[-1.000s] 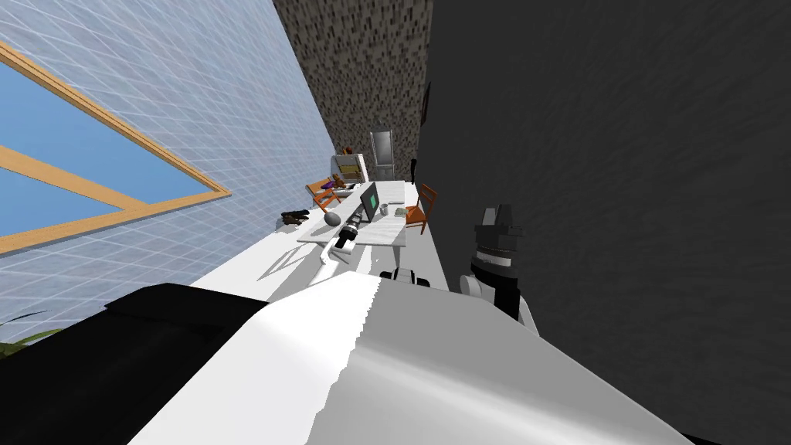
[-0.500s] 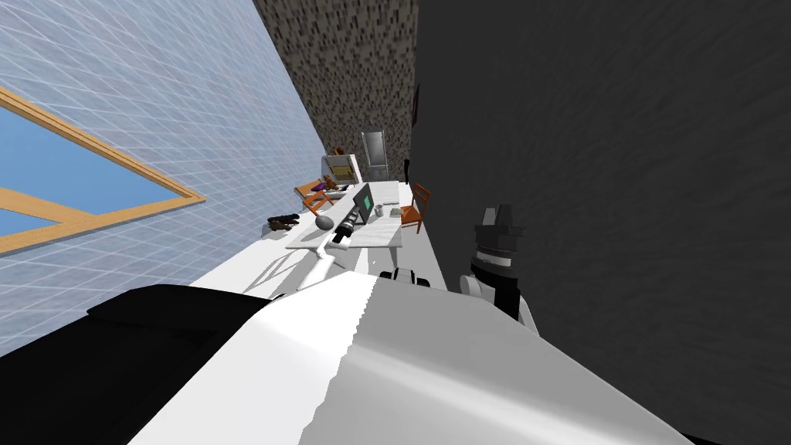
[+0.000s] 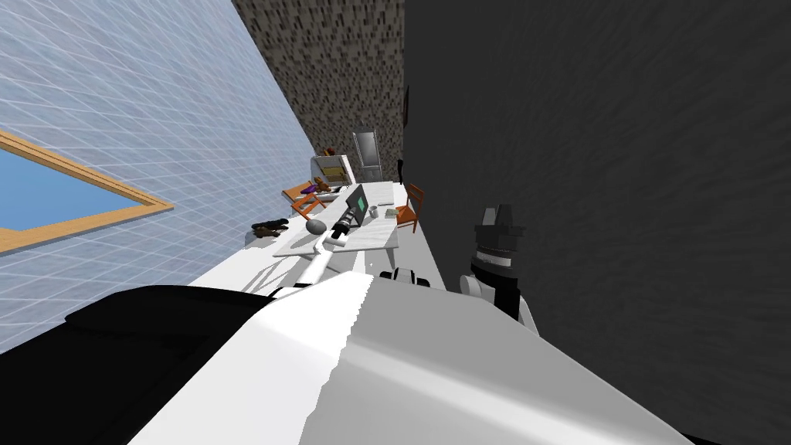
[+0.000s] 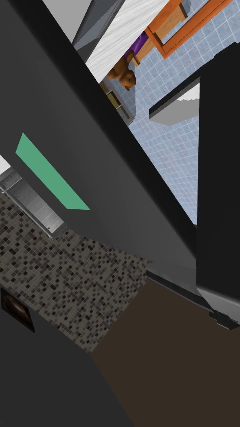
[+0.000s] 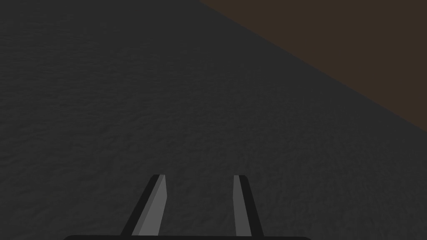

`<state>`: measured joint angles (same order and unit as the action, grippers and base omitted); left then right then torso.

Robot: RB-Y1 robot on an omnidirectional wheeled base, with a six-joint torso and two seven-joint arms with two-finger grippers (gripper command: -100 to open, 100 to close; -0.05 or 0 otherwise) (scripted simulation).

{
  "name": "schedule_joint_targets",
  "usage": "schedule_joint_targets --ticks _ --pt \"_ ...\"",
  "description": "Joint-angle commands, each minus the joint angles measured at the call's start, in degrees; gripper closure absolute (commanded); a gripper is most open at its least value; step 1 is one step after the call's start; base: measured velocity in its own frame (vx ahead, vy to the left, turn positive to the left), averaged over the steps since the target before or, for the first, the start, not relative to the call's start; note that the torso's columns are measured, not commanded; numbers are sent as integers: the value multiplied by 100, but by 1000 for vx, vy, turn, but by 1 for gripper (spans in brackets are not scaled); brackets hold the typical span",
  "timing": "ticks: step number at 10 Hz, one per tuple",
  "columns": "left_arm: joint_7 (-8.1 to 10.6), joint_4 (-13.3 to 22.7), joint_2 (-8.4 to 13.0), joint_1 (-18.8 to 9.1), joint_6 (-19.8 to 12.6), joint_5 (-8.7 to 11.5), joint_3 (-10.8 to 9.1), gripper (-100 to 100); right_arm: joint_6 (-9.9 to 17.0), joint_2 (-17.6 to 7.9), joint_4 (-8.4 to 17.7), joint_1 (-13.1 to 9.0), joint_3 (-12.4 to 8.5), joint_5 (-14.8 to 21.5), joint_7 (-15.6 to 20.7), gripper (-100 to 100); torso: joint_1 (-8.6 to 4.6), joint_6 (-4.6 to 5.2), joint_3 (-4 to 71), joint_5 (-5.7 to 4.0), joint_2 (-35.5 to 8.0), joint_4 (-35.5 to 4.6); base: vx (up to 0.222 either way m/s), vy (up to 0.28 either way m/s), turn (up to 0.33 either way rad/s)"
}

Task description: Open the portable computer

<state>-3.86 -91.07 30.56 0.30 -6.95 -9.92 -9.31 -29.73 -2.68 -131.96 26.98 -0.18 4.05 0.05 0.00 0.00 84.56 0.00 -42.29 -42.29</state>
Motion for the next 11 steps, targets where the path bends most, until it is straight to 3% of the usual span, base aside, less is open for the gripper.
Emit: schedule_joint_targets --ticks 1,2,5,10,11 --pt "-1 16 11 -7 -15 -1 -5 -100 0 0 0 1 0 0 0 0 0 -3 -1 0 -2 0 0 0 0" --pt "-1 14 10 -6 -13 -1 -4 100 0 0 0 0 0 0 0 0 0 -1 -2 0 -3 -1 0 0 0" --pt "316 93 -215 -134 11 334 -48 100 0 -1 0 0 -1 0 0 0 48 17 -9 47 -8 3 -20 99 23" --pt "793 211 -553 -326 48 837 -114 100 0 -1 0 0 -1 0 0 0 4 12 12 10 17 9 -36 92 7" --pt "697 210 -503 -300 44 756 -111 100 0 -1 0 0 -1 0 0 0 11 11 2 11 6 -1 -14 53 -4"
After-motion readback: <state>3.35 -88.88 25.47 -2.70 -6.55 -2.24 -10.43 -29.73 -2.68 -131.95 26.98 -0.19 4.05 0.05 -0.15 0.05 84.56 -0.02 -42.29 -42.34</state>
